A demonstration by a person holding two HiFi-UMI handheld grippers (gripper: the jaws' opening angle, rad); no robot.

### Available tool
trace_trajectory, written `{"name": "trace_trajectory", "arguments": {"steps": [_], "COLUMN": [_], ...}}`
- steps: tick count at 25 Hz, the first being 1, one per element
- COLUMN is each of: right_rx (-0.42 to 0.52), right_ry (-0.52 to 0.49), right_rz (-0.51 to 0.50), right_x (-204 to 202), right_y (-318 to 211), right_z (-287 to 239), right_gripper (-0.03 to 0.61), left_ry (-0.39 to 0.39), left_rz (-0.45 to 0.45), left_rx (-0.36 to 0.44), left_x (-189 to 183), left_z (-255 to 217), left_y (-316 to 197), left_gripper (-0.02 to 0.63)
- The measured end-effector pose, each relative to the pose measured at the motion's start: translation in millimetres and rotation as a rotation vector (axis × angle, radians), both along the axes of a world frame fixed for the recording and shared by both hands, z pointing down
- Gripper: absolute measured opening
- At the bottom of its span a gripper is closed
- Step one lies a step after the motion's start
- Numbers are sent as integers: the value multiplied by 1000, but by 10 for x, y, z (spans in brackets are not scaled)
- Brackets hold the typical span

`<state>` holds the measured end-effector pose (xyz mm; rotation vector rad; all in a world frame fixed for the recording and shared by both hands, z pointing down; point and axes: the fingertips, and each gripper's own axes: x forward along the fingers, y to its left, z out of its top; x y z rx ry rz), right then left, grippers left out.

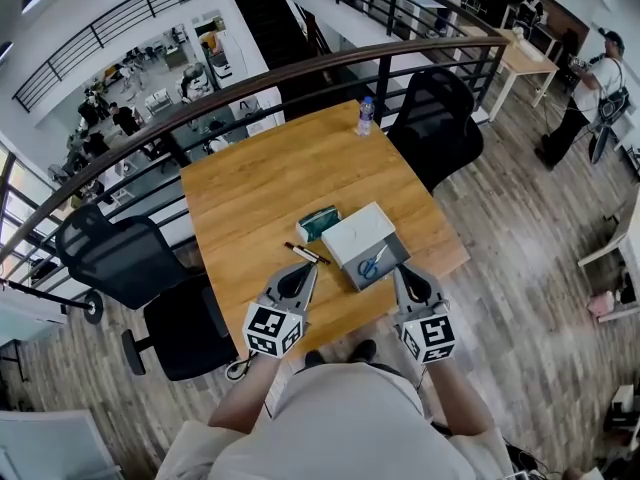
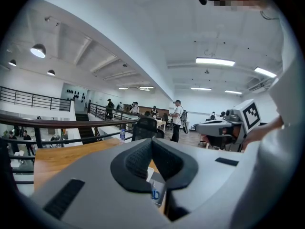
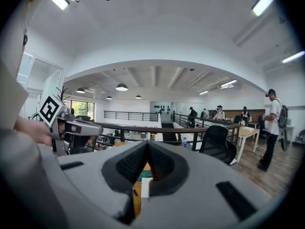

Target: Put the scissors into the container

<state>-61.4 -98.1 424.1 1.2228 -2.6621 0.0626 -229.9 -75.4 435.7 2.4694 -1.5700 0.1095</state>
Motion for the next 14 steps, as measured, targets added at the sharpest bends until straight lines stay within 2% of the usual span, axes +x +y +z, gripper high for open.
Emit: {"name": "trace_trajectory", "arguments": {"steps": [14], "right_rx": [-6], "right_ry": [-10], "right_rz": [5], "right_x": [90], "right_y": [-12], "right_z": [73], "right_gripper": [2], "left_ry": [2], "left_rz": [-7], "left_rx": [-14], "left_x": [37], "left_z": [101], "left_y": [-23], "left_gripper": [-8]}}
